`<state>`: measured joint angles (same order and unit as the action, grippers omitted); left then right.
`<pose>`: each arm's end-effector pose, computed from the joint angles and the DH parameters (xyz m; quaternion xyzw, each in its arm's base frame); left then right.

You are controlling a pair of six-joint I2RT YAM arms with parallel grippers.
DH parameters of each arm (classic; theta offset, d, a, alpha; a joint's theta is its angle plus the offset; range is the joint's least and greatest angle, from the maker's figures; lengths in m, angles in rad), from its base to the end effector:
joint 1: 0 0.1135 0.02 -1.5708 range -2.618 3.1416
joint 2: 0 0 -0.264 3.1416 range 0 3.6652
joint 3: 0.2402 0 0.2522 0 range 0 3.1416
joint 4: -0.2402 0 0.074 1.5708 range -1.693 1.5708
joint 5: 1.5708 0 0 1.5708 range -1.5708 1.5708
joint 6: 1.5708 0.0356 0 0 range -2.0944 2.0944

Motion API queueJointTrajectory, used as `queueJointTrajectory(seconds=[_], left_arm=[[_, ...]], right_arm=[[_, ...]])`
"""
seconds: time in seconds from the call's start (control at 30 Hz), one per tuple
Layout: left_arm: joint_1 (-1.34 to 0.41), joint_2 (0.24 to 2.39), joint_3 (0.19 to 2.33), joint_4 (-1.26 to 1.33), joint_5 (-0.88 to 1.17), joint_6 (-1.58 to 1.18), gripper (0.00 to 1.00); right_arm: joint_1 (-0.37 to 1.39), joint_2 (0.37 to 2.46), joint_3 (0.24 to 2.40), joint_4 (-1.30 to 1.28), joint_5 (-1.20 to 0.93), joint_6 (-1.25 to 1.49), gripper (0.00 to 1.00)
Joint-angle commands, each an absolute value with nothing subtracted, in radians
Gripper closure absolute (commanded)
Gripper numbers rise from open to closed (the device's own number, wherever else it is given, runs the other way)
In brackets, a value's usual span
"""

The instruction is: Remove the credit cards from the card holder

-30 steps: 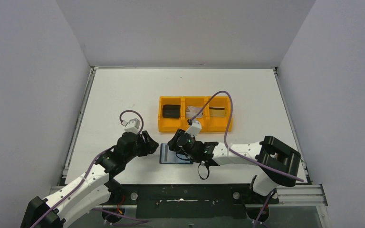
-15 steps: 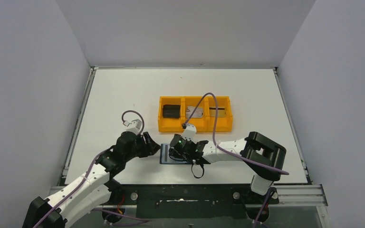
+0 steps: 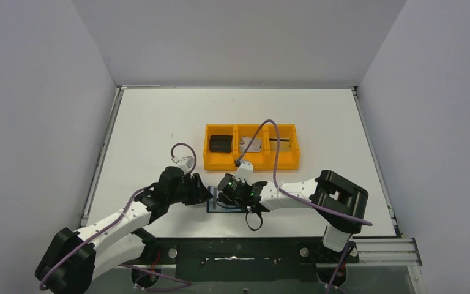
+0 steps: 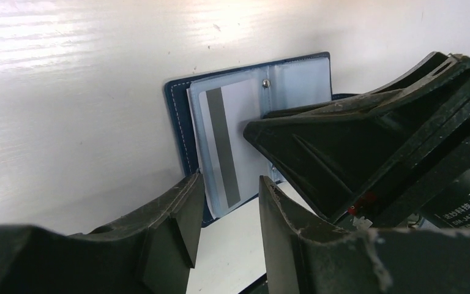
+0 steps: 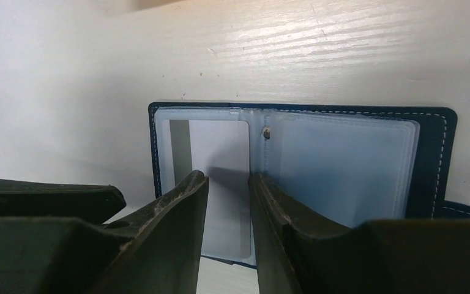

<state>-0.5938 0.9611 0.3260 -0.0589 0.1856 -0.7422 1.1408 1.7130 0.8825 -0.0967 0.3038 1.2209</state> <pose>0.1500 -0.1092 0.1632 -0.0276 0.9020 -0.3277 0.2798 0.1480 0.2971 0.1481 0.0854 0.9351 0.2346 0.2516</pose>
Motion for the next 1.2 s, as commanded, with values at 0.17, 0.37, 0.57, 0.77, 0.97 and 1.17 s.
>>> queueJointTrajectory(seconds=[0.17, 0.37, 0.57, 0.77, 0.97, 1.17], left_arm=[[-0.599, 1.061, 0.396, 0.023, 0.249, -0.703, 0.63], [-0.616, 1.112, 0.437, -0.011, 0.222, -0.68, 0.65], [-0.622, 1.126, 0.439, 0.0, 0.222, -0.679, 0.66], [-0.626, 1.169, 0.46, -0.002, 0.233, -0.666, 0.66], [-0.635, 1.171, 0.472, 0.0, 0.244, -0.653, 0.68], [-0.64, 1.239, 0.495, -0.005, 0.28, -0.628, 0.74]], right_arm=[[1.139, 1.655, 0.806, -0.006, 0.326, 1.244, 0.67], [1.141, 1.627, 0.793, 0.029, 0.324, 1.218, 0.66], [1.104, 1.571, 0.758, 0.051, 0.294, 1.189, 0.66], [1.109, 1.607, 0.786, 0.018, 0.279, 1.185, 0.67], [1.138, 1.676, 0.849, -0.111, 0.329, 1.228, 0.69], [1.14, 1.671, 0.821, -0.076, 0.326, 1.248, 0.7]])
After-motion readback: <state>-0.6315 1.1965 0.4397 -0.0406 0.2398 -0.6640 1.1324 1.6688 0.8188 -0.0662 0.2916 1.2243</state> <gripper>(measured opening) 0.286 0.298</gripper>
